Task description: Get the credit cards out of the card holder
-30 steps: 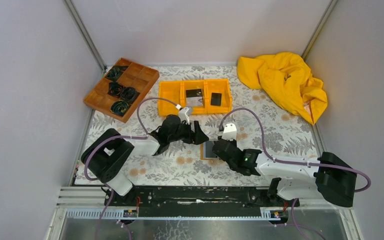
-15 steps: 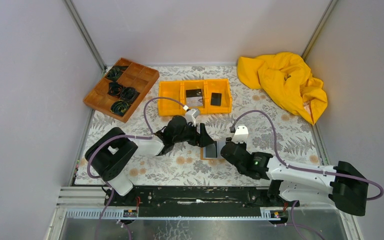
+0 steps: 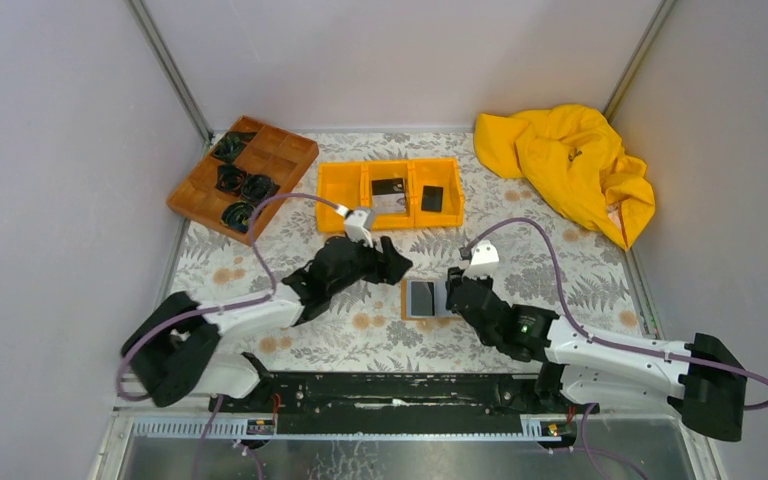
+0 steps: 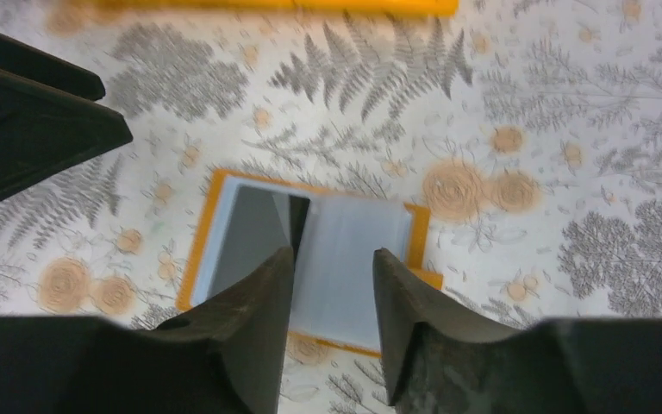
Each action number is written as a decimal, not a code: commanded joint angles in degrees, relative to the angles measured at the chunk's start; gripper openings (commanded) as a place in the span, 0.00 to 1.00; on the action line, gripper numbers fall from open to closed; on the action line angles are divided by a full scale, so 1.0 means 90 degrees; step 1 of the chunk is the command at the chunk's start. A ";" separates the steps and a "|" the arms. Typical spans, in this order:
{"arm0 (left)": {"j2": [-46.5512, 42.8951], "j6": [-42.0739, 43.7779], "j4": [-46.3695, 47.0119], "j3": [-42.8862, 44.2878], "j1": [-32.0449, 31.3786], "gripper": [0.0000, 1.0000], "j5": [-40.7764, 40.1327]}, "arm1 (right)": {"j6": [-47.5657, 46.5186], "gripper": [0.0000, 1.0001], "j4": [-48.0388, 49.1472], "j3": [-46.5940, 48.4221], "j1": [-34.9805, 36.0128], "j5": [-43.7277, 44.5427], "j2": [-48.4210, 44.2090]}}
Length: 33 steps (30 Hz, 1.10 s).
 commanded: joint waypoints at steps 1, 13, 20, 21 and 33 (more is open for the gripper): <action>-0.1007 0.0221 -0.0136 -0.0259 -0.0331 0.79 -0.2215 | -0.1119 0.62 0.1855 -0.0147 -0.0039 0.0228 -0.0426; -0.0446 -0.0708 -0.2948 0.1696 -0.0524 1.00 -0.4801 | -0.1575 0.73 0.3477 -0.0753 -0.1407 -0.1901 -0.0058; -0.0297 -0.0469 -0.1411 0.0654 -0.0297 0.96 -0.2591 | -0.1469 0.45 0.4346 -0.1309 -0.1522 -0.2528 0.0383; -0.0288 -0.0504 -0.1420 0.0609 -0.0298 0.94 -0.2503 | -0.1434 0.38 0.4363 -0.1297 -0.1552 -0.2677 0.0485; -0.0180 -0.0538 -0.0543 -0.0039 -0.0284 0.21 -0.1219 | -0.0714 0.03 0.4588 -0.1137 -0.2325 -0.4632 0.1346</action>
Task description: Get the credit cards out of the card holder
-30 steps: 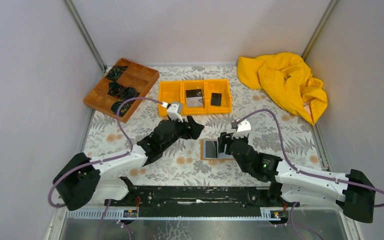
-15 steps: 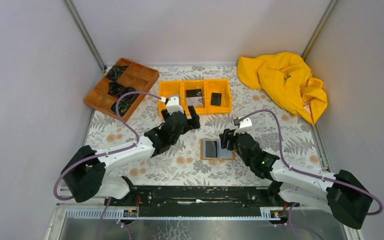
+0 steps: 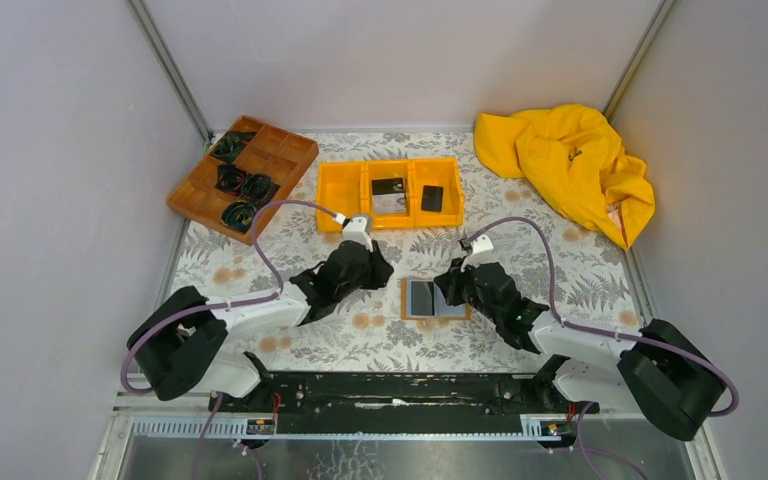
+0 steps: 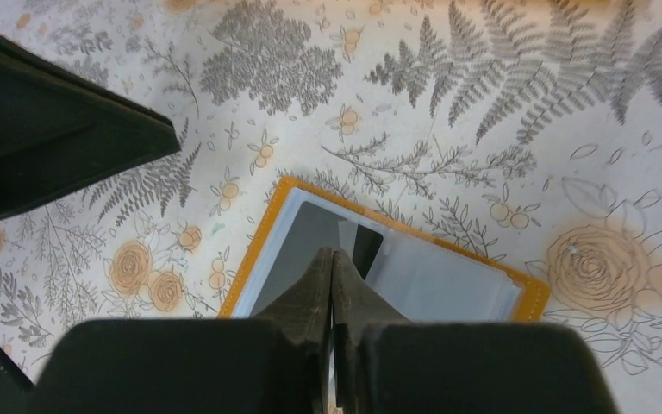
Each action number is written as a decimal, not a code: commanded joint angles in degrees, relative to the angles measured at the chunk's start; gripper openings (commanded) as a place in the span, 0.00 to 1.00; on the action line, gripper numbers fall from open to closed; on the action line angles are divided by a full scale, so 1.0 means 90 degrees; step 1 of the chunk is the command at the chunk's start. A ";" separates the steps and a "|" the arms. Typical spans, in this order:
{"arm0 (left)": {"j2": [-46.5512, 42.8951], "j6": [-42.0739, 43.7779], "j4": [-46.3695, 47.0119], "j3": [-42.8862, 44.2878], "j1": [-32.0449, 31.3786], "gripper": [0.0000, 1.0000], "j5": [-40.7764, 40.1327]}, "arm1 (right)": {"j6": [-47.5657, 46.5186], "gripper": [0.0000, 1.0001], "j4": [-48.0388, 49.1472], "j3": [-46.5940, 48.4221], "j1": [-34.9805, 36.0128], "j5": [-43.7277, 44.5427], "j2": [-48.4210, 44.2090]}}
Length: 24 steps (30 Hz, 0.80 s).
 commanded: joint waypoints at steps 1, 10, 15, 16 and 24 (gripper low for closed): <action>0.0033 0.0152 0.0895 -0.0269 0.0060 0.05 0.0630 | 0.0472 0.01 0.0386 0.0256 -0.0368 -0.1032 0.0504; 0.1212 0.0039 0.1647 0.0054 0.0172 0.00 0.2564 | 0.0736 0.00 0.0493 0.0462 -0.0623 -0.1757 0.1229; 0.1365 0.0109 0.1582 0.0160 0.0196 0.00 0.2677 | 0.0845 0.00 0.0497 0.0419 -0.0763 -0.1801 0.1216; 0.1376 0.0119 0.1578 0.0165 0.0204 0.00 0.2667 | 0.0862 0.00 0.0500 0.0409 -0.0790 -0.1802 0.1204; 0.1635 0.0077 0.1572 0.0257 0.0227 0.00 0.2768 | 0.1027 0.00 0.0558 0.0319 -0.0993 -0.1850 0.1145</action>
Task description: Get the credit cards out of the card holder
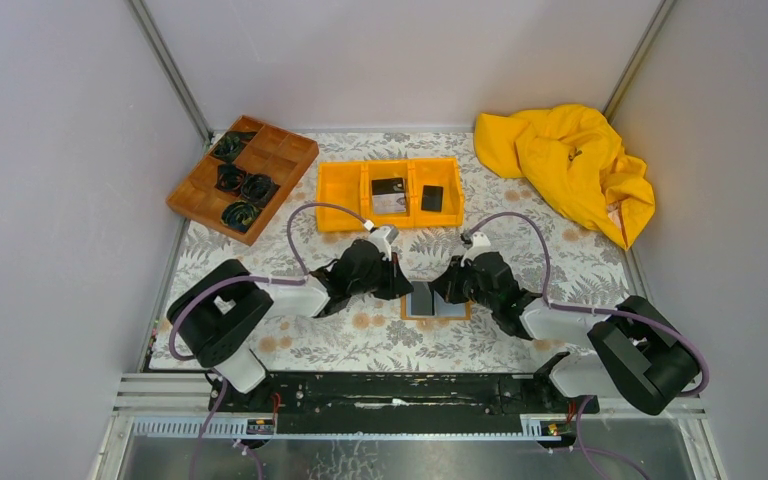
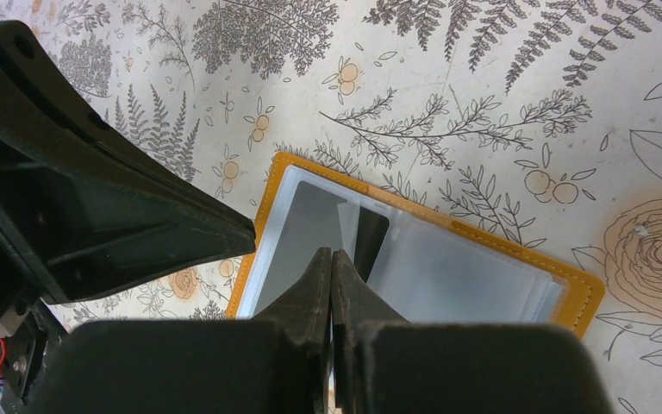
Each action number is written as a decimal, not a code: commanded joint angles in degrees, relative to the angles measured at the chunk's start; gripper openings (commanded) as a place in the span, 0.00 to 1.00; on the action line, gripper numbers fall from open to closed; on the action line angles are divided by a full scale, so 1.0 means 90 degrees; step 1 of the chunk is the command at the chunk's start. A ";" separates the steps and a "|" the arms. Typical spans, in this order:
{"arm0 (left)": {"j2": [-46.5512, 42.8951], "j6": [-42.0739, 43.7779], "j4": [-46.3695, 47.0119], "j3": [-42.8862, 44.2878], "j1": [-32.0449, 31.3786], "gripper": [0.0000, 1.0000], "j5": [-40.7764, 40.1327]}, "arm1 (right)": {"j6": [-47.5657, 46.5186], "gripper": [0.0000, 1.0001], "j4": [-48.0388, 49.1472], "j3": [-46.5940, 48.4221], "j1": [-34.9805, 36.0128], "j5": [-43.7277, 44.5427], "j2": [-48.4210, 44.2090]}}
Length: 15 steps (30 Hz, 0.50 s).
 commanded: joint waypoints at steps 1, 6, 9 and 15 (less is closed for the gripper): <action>0.0246 0.0000 0.0389 0.0208 0.0055 0.00 0.0214 | 0.0157 0.00 0.0328 0.0094 -0.0152 -0.0200 -0.0109; 0.0327 -0.0052 0.0434 0.0219 0.0065 0.00 0.0228 | 0.0249 0.00 0.0359 0.0016 -0.0310 -0.0207 -0.0163; 0.0379 -0.0063 0.0422 0.0236 0.0071 0.00 0.0254 | 0.0293 0.00 0.0365 0.0004 -0.0368 -0.0210 -0.0150; 0.0465 -0.0073 0.0356 0.0295 0.0082 0.00 0.0274 | 0.0329 0.00 0.0352 -0.0001 -0.0434 -0.0231 -0.0116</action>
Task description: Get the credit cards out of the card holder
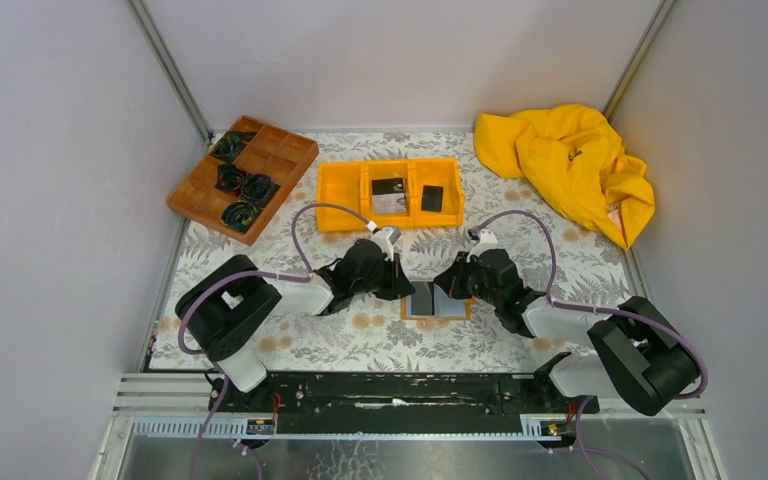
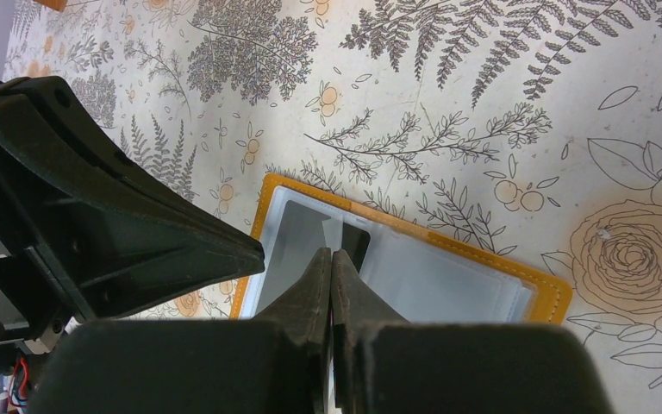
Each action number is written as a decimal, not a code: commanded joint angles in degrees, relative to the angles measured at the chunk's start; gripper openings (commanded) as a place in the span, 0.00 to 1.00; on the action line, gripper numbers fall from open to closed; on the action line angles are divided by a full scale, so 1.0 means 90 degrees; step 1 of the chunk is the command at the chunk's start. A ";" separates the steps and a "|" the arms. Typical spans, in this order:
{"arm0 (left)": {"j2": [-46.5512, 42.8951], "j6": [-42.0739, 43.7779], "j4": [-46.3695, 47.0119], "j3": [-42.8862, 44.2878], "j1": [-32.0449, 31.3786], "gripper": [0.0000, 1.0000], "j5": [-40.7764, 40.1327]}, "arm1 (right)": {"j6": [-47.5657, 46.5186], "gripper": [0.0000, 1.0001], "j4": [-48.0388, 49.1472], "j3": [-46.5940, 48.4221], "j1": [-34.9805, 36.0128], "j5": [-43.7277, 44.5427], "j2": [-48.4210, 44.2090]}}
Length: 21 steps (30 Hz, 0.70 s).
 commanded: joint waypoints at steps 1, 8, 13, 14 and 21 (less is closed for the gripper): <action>0.0107 -0.0044 0.0245 0.0183 0.0078 0.00 0.0119 | 0.0081 0.00 0.0256 0.0007 -0.0069 -0.0091 -0.0095; 0.0133 -0.0027 0.0194 0.0205 0.0097 0.00 0.0149 | 0.0129 0.00 0.0246 0.0019 -0.0106 -0.0119 -0.0055; 0.0102 -0.0005 0.0193 0.0205 0.0105 0.00 0.0173 | 0.0142 0.00 0.0265 0.0036 -0.0117 -0.0199 0.0002; 0.0106 -0.0005 0.0195 0.0205 0.0104 0.00 0.0170 | 0.0147 0.00 0.0290 0.0036 -0.0118 -0.0233 0.0034; 0.0218 -0.0024 0.0133 0.0253 0.0138 0.00 0.0297 | 0.0225 0.15 0.0338 0.0096 -0.0118 -0.0373 0.0267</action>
